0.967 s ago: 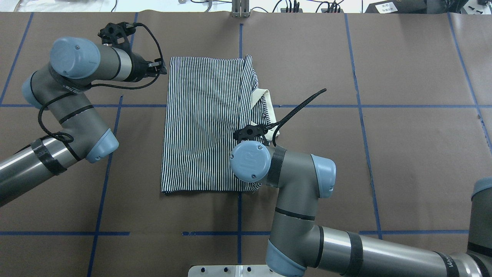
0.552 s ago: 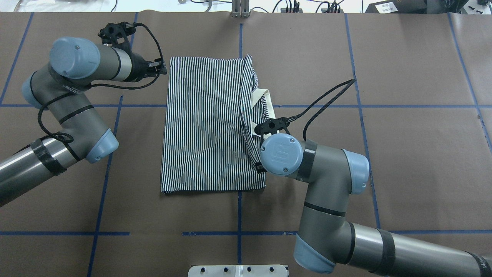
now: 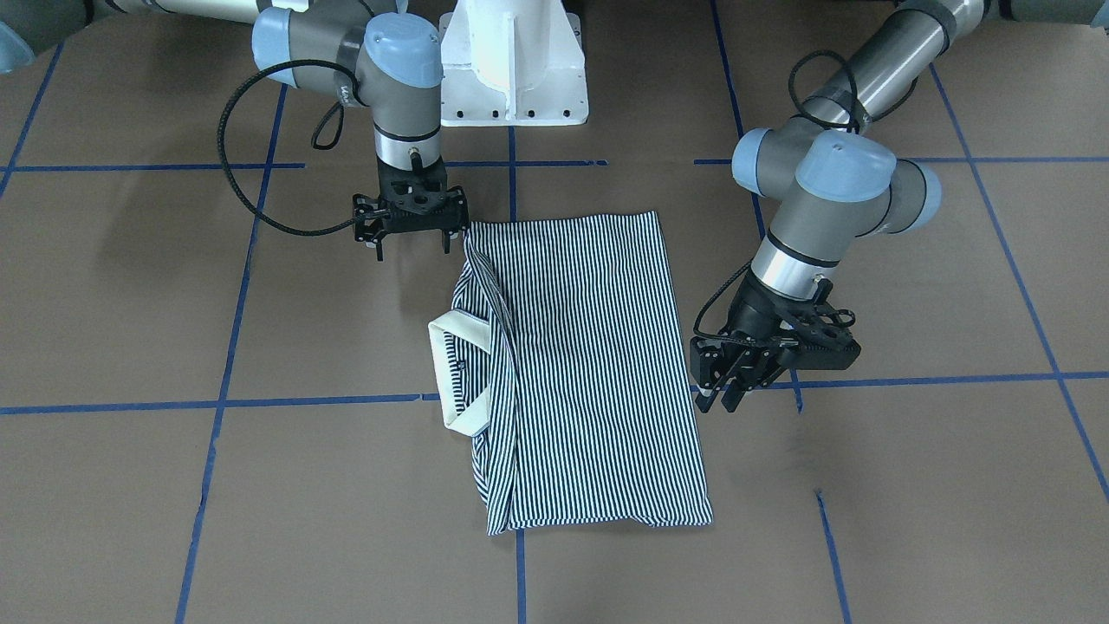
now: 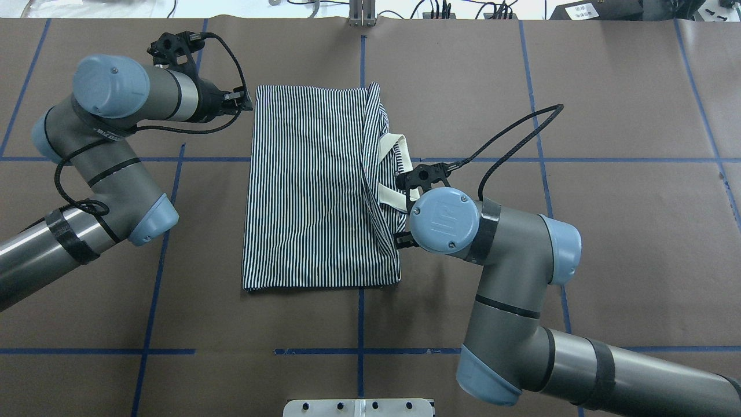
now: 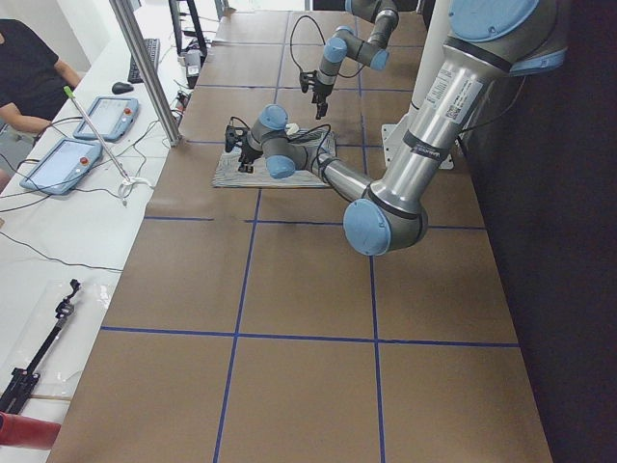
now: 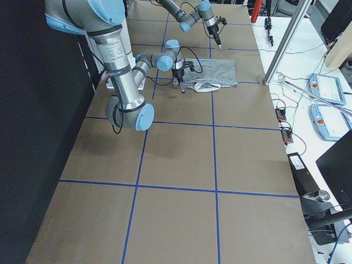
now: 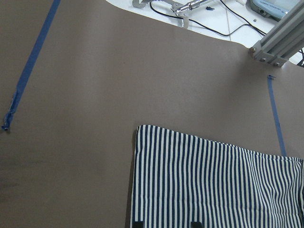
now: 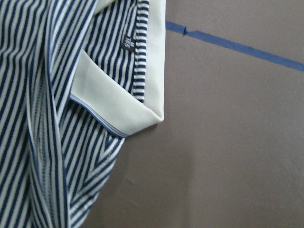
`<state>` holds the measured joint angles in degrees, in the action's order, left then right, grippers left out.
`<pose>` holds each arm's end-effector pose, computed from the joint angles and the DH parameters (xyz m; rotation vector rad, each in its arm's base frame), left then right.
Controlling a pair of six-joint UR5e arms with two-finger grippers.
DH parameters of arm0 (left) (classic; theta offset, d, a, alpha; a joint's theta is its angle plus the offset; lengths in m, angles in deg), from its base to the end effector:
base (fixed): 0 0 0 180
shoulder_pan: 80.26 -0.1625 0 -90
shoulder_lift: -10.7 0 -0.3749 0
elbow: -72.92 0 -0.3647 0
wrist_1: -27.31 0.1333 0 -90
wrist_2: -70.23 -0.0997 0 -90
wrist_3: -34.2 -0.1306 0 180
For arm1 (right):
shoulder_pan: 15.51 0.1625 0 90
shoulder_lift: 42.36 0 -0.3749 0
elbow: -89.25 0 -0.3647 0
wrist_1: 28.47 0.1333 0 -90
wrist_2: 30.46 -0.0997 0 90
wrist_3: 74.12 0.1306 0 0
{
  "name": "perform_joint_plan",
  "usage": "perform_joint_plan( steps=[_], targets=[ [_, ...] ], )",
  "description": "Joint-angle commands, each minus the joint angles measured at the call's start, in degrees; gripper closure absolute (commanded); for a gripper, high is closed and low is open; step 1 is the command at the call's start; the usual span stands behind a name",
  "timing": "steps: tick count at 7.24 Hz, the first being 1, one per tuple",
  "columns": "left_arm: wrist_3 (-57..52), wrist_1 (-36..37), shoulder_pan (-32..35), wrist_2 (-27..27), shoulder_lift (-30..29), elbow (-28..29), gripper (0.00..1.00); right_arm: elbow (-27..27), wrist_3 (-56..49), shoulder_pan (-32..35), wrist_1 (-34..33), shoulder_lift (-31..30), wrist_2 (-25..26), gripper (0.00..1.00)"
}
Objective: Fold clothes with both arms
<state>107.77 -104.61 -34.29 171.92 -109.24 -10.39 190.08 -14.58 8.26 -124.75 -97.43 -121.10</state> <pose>0.3959 -0.5633 0.3066 0.4340 1.0687 -0.3415 -0.5226 -0.3742 0.2460 0.3047 -0.6186 -0.1160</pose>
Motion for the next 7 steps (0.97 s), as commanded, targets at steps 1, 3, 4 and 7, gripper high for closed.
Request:
perform_joint_plan(
  steps=[1,3,4,7],
  targets=[
    [0.00,0.00,0.00,0.00,0.67,-0.80,0.56,-8.42,2.67,0.83,2.13,8.02,-0.15,0.00],
    [0.00,0.00,0.09,0.09,1.02,-0.98,0.56,-19.05,4.28,1.35,8.56,12.94,-0.41,0.00],
    [-0.09,0.00,0.09,0.09,1.20,-1.33,0.56,-19.36,3.75,1.97,8.57,12.97,-1.46,0.00],
    [0.00,0.00,0.09,0.09,1.46,-1.86,0.56,-20.58,3.31,2.41,8.48,12.45,-1.74,0.00]
  ],
)
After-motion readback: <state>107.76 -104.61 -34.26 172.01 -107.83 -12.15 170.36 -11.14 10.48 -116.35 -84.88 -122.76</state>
